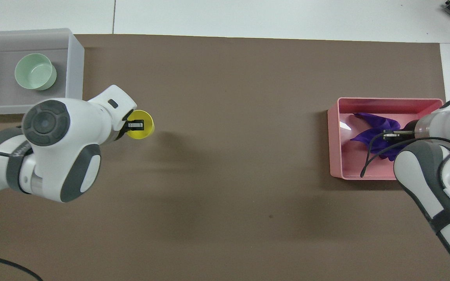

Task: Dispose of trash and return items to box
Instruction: 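Carry the yellow cup into the green bowl in the white box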

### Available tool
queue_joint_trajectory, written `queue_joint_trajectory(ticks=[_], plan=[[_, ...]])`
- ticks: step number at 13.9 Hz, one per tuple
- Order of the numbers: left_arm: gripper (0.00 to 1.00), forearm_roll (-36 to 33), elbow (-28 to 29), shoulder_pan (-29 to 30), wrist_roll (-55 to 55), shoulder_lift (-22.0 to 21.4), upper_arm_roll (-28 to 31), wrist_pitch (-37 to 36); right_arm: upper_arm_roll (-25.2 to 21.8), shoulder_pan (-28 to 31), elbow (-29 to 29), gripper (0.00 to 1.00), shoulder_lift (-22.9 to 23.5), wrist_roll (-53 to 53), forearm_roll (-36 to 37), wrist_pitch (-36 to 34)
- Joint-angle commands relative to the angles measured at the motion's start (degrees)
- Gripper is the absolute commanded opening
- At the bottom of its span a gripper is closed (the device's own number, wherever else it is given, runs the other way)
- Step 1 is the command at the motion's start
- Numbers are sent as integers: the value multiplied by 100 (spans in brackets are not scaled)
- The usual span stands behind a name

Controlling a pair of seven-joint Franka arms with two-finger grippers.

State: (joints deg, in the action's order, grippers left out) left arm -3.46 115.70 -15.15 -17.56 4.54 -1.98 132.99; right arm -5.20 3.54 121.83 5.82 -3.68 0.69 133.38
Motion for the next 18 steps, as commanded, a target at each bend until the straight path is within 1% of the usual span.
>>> queue_joint_trajectory(ticks=[1,2,3,4,5,9,11,12,13,14,15,18], plan=[[0,-164,-687,704,681,354,-48,-185,45,85,43,0,138,-168,-34,258],[0,-129,-880,968,997,459,-56,-220,45,85,43,9,191,-142,-34,285],[0,-111,-1143,1171,1226,600,-57,-282,45,77,43,50,191,-116,-34,250],[0,-94,-1381,1381,1351,732,-65,-334,45,68,43,84,191,-72,-43,241],[0,-50,-1644,1575,1474,907,-74,-352,45,68,43,100,191,-28,-34,241],[0,389,-2813,2270,2212,1698,-83,-712,45,-20,-1,100,113,209,-34,92],[0,582,-3305,2482,2257,2084,-92,-835,89,-38,-80,100,-27,332,-43,-136],[0,662,-3604,2526,2266,2313,-92,-975,115,-46,-124,100,-72,446,-34,-276],[0,662,-4059,2657,2257,2672,-92,-1133,115,-194,-168,100,-107,665,-34,-443],[0,662,-4368,2702,2266,2919,-92,-1169,107,-361,-168,100,-177,884,-34,-523],[0,654,-4589,2763,2257,3130,-92,-1161,115,-415,-229,100,-239,1069,-34,-724],[0,645,-4749,2790,2222,3378,-74,-1179,115,-468,-782,100,-405,1098,-34,-1593]])
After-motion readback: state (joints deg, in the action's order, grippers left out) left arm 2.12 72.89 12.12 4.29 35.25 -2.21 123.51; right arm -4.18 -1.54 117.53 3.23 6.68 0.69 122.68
